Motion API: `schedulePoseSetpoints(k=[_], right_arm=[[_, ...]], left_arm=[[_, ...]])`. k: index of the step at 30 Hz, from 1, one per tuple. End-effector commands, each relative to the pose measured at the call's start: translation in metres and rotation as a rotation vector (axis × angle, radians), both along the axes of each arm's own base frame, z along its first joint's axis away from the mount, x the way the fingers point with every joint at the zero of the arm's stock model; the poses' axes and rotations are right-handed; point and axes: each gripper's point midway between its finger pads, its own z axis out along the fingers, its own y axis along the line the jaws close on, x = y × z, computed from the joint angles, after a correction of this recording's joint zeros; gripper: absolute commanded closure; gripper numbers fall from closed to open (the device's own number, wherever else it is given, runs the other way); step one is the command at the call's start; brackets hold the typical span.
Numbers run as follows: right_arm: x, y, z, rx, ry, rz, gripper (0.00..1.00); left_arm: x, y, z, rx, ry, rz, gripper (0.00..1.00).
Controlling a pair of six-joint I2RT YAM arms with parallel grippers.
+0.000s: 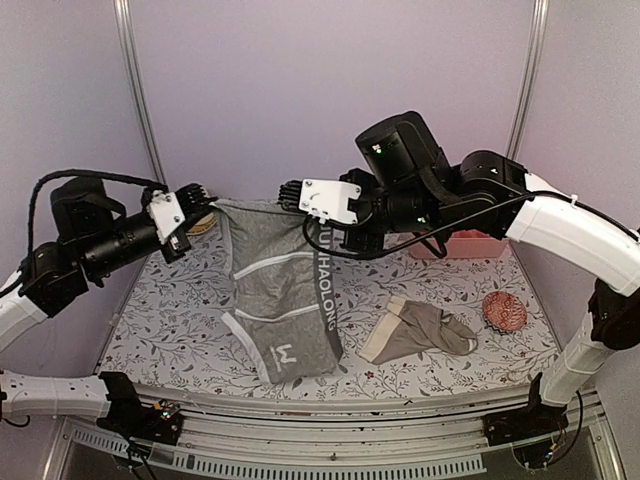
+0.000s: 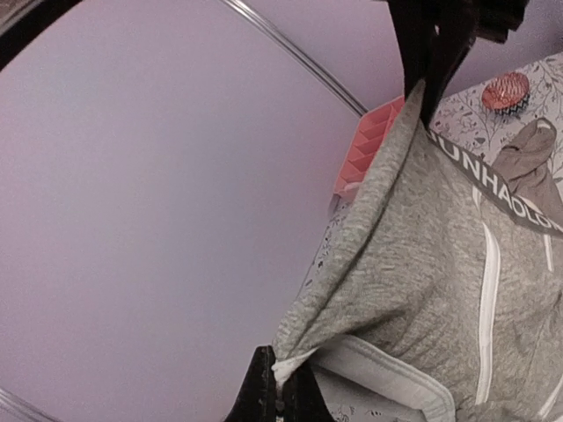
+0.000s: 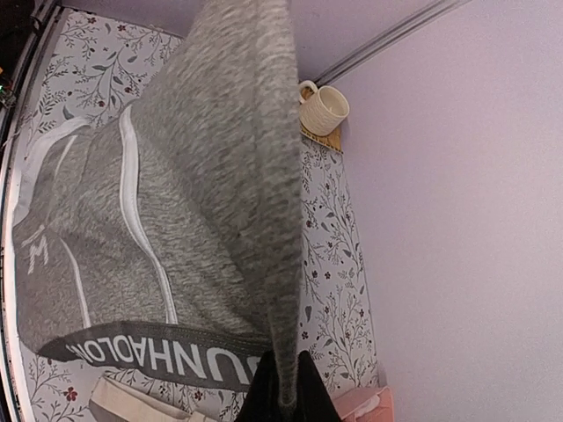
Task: Roll the underwear
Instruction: Flatten out the underwear at the center of the board.
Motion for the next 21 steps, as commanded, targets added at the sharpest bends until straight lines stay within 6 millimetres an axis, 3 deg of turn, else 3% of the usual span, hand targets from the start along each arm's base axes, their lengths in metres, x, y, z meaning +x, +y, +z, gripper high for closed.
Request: schedulePoseSetpoints(k=[1,5,9,12,15,17,18,21], right_arm=[[0.051,-0.023,-0.031,-0.017,0.069,-0.125,0.99],[0.105,-0.037,-0.080,-0.058,0.170,-0.207,0.99],[0.178,-0.051,-0.150,-0.126,0.227,-0.341,0.99],[0.230,-0.057,-0.185,-0.124,0.232,-0.414,0.99],[0.275,-0.057,-0.206,-0.119,0.196,-0.454,0.98],[0.300,-0.054,-0.210,-0.097,0.161,-0.466,0.99],[0.310,-0.052,-0.224,-0.102,0.156,-0.466,0.99],[0.338,-0.052,-0.224,-0.067,0.090,-0.485,0.99]], left_arm=[[0.041,-0.009,-0.059,0.109,0.084,0.125,1.00],[0.088,-0.016,-0.094,0.179,0.140,0.203,1.00],[0.157,-0.029,-0.145,0.277,0.218,0.276,1.00],[0.213,-0.032,-0.183,0.362,0.251,0.358,1.00],[0.261,-0.032,-0.211,0.411,0.265,0.425,1.00],[0.282,-0.031,-0.225,0.438,0.252,0.451,1.00],[0.291,-0.029,-0.229,0.449,0.235,0.469,1.00],[0.315,-0.025,-0.243,0.476,0.191,0.518,1.00]])
